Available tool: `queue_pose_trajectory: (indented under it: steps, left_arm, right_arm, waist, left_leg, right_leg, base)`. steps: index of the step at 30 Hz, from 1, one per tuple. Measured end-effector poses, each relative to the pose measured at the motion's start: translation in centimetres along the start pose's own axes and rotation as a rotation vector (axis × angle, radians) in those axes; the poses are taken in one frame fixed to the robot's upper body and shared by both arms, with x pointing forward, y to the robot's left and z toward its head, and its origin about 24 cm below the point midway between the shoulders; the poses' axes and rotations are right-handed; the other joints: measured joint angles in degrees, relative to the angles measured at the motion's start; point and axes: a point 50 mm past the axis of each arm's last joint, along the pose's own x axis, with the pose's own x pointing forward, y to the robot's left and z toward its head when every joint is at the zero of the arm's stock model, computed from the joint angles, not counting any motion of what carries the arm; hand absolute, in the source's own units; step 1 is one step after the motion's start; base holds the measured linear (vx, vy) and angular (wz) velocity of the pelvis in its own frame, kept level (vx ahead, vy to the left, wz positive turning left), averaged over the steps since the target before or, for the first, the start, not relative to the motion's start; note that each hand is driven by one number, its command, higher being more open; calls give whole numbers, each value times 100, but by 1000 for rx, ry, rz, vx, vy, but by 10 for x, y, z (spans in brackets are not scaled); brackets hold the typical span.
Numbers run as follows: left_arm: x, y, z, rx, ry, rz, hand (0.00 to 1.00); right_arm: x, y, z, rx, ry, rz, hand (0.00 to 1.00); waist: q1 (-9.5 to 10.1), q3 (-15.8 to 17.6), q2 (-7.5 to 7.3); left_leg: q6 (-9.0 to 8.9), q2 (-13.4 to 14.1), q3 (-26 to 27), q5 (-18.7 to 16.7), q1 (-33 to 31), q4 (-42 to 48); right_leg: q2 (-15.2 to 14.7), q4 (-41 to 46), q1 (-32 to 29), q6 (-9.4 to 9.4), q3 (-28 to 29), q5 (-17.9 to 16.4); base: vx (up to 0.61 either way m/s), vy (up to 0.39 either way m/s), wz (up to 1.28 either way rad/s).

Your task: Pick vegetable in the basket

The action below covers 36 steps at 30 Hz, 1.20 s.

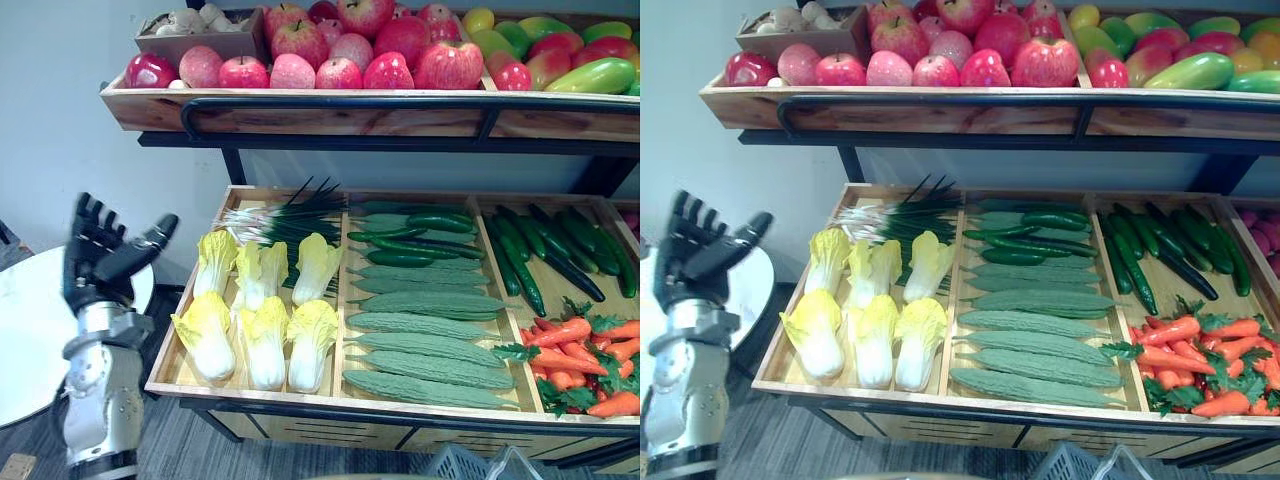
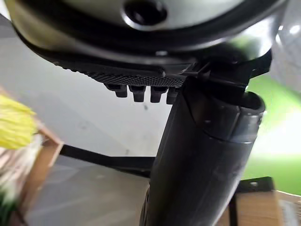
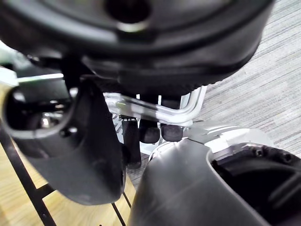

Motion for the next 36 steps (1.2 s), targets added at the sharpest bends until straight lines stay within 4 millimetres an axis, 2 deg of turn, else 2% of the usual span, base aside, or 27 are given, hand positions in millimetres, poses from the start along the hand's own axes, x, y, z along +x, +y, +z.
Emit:
queue_pose_trajectory:
  steps: [4, 8, 14, 20, 23, 29, 36]
  left_arm:
    - [-11, -13, -27, 46, 124, -24, 100]
    - [-18, -20, -40, 87, 183, -46, 100]
    - [-19, -20, -49, 131, 213, -44, 100]
    - [-20, -15, -57, 208, 270, -9, 100]
    - [-18, -13, -62, 229, 301, 13, 100]
    - [-10, -11, -57, 242, 295, 44, 100]
    - [-2, -6, -67, 256, 351, 63, 100]
  right_arm:
    - [0, 1, 1, -1, -2, 4, 0]
    - [0, 2, 1, -13, -3, 8, 0]
    - [1, 5, 1, -37, 1, 18, 0]
    - [1, 6, 2, -71, -3, 31, 0]
    - [1, 7, 3, -75, -10, 35, 0]
    - [1, 8, 5, -80, -15, 47, 0]
    - [0, 10, 9, -86, -36, 56, 0]
  waist:
    - [-8, -4, -33]
    - [-32, 1, -51]
    - [-138, 0, -49]
    - [-154, -11, -49]
    - [-178, -13, -54]
    - [-193, -19, -63]
    - [-261, -19, -63]
  left_leg:
    - [34, -11, -11, 53, -62, 0]
    - [46, -16, -19, 81, -74, 1]
    - [57, -8, -4, 103, -66, 0]
    - [64, 9, 91, 85, -108, -2]
    - [78, 9, 121, 50, -116, -2]
    - [80, 19, 214, 48, -158, -2]
    - [78, 80, 433, 48, -195, -1]
  right_leg:
    - [-5, -1, -52, -12, 3, 10]
    - [-6, -1, -62, -16, 6, 13]
    - [1, -1, -65, -37, 31, 26]
    - [6, 0, -161, -43, 130, 107]
    - [2, -2, -185, -39, 161, 164]
    - [4, -67, -257, -31, 255, 297]
    - [30, -116, -337, -45, 324, 393]
  base:
    - [0, 0, 0]
    - [0, 0, 0]
    - [-12, -1, -1]
    - [-45, 6, -8]
    - [-50, 13, -7]
    - [-39, 1, -8]
    - [-19, -24, -6]
